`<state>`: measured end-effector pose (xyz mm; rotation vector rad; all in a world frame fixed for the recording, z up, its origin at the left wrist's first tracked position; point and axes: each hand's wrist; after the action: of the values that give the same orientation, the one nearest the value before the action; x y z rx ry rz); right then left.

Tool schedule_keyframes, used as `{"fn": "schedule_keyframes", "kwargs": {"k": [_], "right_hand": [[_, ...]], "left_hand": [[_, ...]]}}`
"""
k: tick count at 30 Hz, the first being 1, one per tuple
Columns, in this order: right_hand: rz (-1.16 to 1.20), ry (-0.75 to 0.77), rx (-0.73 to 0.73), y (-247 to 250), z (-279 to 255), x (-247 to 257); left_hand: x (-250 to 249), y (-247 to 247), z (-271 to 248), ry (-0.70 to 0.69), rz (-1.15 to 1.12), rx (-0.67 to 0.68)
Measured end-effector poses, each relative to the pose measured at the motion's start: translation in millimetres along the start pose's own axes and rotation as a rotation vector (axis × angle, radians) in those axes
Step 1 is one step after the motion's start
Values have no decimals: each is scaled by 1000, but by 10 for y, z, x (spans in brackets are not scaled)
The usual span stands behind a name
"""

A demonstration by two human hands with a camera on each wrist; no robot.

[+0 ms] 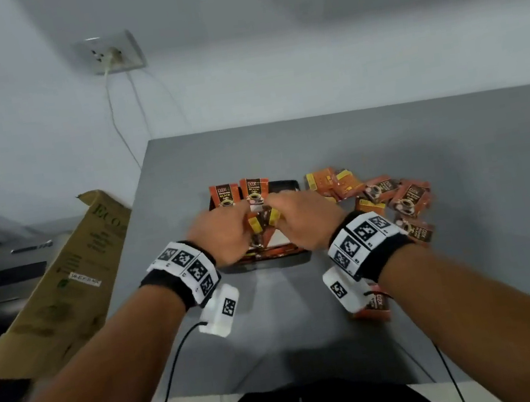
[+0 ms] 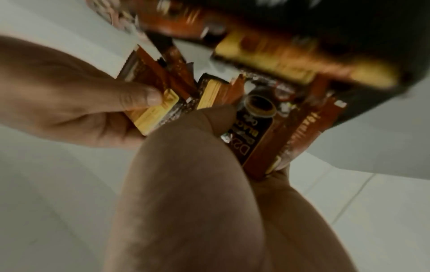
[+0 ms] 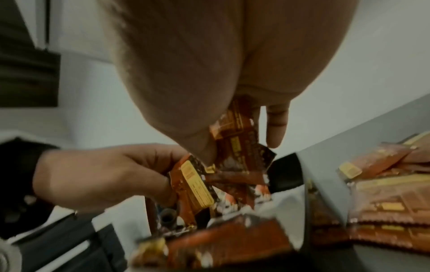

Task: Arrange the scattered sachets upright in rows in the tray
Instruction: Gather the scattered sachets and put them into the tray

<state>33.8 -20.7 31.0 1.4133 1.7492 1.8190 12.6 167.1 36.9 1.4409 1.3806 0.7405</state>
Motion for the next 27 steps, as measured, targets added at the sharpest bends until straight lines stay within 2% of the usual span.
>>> {"fn": "schedule_keyframes", "kwargs": {"k": [3,6,12,16,19,22,27], "right_hand": [[-164,-19,91,-182,84,75],[-242,-55,198,-255,104,108],[-103,-59,297,-269,26,187],[-161,-74,312,-293,-4,193],[-191,-90,307,-337,10,202],[-198,-110,263,-398,13,226],[-93,-110,213,-429,-64,220]], "left_hand": [[88,-187,-53,-42,92,-21],[191,-316,-71,-58,71,22],[252,-196,-136,-81,-79,112],[268,-76,-21,-47,-235,95],[232,-45,224,18,-262,168],[189,-119,420,51,-220,229],[134,-170,546,44,-147,199]]}}
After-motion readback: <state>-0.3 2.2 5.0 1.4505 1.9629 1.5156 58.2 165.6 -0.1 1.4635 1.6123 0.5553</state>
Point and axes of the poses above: each hand's wrist, its own z-axis towards the middle knuckle, its own y-axis out of the back of the hand, x = y × z, and after that the axes turned 9 degrees about x, right-handed
